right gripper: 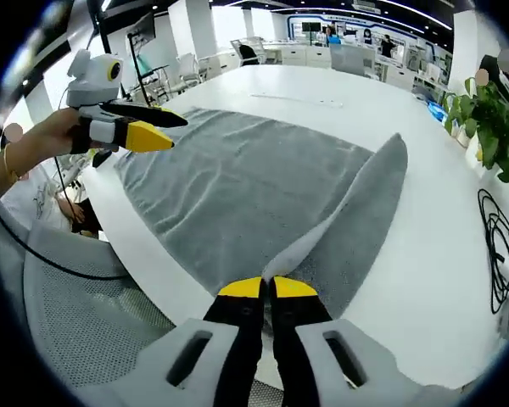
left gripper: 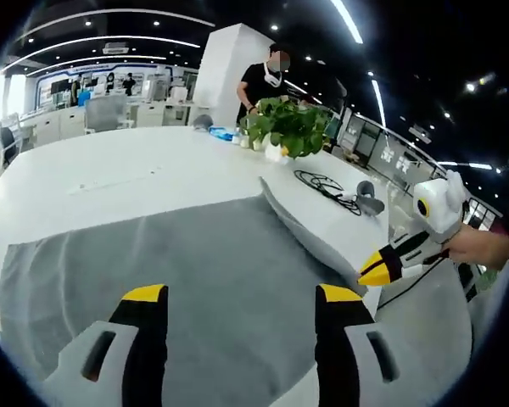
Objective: Fold the towel on the table until its edges align and the towel forms a compact rectangular stack.
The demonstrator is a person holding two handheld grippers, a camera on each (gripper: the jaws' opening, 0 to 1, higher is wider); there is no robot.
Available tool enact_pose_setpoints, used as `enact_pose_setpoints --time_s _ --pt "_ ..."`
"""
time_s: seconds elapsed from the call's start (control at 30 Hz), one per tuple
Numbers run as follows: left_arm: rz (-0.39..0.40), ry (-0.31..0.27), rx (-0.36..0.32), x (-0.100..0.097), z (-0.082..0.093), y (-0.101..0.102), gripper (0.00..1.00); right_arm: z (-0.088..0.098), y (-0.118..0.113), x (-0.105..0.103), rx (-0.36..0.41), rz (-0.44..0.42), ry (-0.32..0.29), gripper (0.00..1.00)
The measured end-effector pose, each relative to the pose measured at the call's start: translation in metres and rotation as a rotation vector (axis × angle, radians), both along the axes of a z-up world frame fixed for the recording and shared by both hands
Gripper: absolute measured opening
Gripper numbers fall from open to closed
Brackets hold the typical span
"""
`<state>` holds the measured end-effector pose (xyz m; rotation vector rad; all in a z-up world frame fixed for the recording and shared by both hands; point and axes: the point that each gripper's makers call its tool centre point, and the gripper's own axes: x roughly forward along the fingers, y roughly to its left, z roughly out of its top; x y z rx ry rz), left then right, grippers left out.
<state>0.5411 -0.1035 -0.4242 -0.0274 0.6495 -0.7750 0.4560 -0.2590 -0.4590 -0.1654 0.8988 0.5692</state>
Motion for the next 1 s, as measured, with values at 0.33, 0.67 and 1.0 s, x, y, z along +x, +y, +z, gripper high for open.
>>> enact_pose_setpoints --time_s 0.33,0.67,1.0 --pt "-0.021 0.071 -0.016 -0.001 -0.026 -0.008 0.72 -0.004 0.017 0.000 0.013 0.043 0.012 0.00" --pt "-0.046 0.085 -0.100 0.026 -0.020 -0.045 0.70 -0.004 0.019 0.001 0.026 0.040 0.014 0.00" --pt "-0.109 0.098 -0.106 0.045 -0.030 -0.086 0.67 -0.005 0.017 0.000 0.048 0.035 0.025 0.00"
